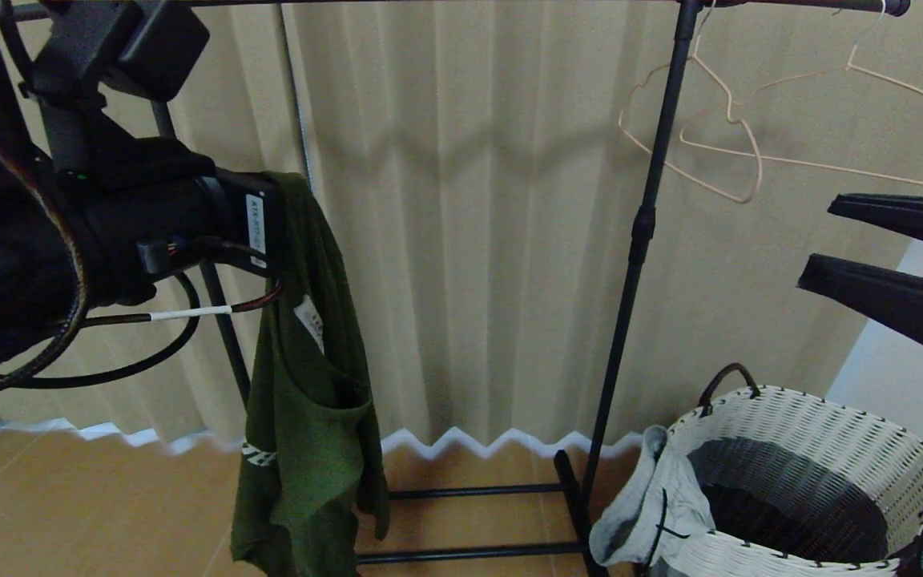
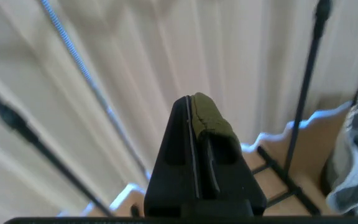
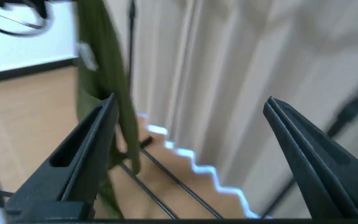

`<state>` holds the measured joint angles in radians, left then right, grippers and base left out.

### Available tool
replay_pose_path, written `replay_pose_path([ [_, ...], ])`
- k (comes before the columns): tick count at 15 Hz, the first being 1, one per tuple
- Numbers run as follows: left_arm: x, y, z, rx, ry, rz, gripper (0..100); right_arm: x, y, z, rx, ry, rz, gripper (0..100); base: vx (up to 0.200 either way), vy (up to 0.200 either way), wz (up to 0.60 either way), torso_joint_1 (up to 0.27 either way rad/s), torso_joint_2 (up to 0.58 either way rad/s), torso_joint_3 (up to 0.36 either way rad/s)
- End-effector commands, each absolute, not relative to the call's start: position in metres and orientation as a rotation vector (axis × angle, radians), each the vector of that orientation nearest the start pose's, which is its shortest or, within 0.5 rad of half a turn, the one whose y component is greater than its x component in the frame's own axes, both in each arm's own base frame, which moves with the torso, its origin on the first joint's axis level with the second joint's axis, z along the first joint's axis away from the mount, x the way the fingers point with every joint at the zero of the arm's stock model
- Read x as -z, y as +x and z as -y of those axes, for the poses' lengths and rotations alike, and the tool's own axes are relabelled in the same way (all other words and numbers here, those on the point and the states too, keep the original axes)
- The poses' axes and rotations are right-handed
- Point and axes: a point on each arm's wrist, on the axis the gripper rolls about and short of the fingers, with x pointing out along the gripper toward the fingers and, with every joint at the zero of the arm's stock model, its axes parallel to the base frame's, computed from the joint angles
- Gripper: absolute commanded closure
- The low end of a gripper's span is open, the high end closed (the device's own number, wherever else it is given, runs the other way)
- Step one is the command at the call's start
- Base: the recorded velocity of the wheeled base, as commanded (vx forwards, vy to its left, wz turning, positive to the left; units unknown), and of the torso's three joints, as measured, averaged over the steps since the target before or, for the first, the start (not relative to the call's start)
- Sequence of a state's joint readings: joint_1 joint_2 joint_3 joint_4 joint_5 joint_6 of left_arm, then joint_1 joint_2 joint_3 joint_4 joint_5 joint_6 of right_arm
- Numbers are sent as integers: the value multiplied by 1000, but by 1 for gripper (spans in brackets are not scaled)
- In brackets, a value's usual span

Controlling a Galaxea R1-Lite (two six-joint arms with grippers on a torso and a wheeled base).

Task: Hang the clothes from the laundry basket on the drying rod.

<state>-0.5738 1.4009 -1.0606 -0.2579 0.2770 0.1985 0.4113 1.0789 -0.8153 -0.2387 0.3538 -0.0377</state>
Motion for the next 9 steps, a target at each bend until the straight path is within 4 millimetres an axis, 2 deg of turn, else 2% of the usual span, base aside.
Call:
replay_pose_path([
  [1,-295,196,108,261,234,-58,100,-283,127,-58,-723,-59,-12,0,0,0,0,0,0,0],
  [3,-275,177,83,212,246,-103,100,-271,126,-43,-629,-140,-16,0,0,0,0,0,0,0],
  [4,-270,172,78,202,247,-112,100,-268,126,-41,-611,-147,-23,0,0,0,0,0,0,0],
  [6,-242,142,57,175,251,-152,100,-256,122,-30,-504,-156,-48,0,0,0,0,0,0,0],
  [9,-224,115,42,245,187,-156,100,-252,123,-26,-419,-220,-44,0,0,0,0,0,0,0],
])
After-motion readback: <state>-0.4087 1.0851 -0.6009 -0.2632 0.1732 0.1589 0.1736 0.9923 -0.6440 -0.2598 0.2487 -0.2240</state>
